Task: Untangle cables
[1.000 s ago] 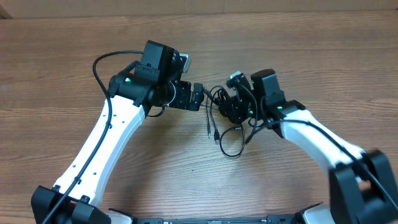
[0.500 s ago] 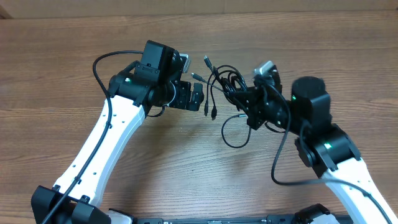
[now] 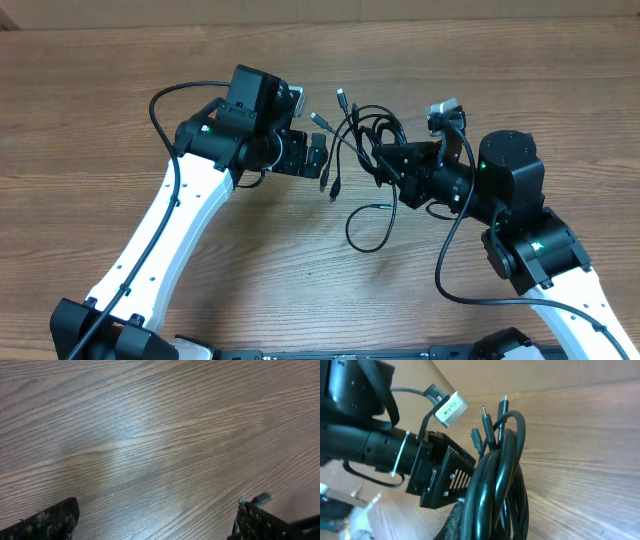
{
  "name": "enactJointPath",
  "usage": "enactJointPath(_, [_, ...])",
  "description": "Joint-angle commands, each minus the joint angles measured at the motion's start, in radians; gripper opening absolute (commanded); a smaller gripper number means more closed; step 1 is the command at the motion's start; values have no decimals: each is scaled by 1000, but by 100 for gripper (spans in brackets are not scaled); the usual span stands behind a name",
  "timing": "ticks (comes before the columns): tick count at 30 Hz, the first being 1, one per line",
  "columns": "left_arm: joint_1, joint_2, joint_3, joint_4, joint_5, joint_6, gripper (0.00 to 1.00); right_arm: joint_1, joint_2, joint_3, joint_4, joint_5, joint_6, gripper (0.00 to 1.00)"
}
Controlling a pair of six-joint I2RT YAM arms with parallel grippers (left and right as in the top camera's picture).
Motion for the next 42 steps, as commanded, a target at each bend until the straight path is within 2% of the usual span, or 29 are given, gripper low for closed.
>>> enactJointPath(1, [-2,8,9,1,18,20,100,-2,-12,20,13,-9,116,4])
enactJointPath(15, [-2,8,8,3,19,18,100,-2,-6,20,15,-31,237,4])
enactJointPath(17, [-2,8,8,35,39,-45,100,-2,-2,20,17,-50,239,4])
enactJointPath(21, [-5,8,9,63,223,-214,100,-2,0,20,22,-53,249,4])
enactJointPath(23, [-6,8,9,100,365,-196,99,-2,1,20,41,-45,279,4])
enactJointPath(25, [-9,8,8,151,499,-153,75,-2,2,20,63,-37,309,4])
enactJointPath(27, [-9,8,8,188,585,-145,69,-2,3,20,73,-2,344,4])
enactJointPath(29, [-7,8,8,200,620,-145,72,-3,3,20,69,47,362,4])
enactJointPath(31, [0,8,9,194,632,-161,87,-13,3,20,69,69,362,4])
enactJointPath(39, [6,8,9,190,725,-209,98,-107,3,20,61,78,362,4])
enactJointPath(42, [6,6,9,194,749,-209,99,-131,3,20,61,72,362,4])
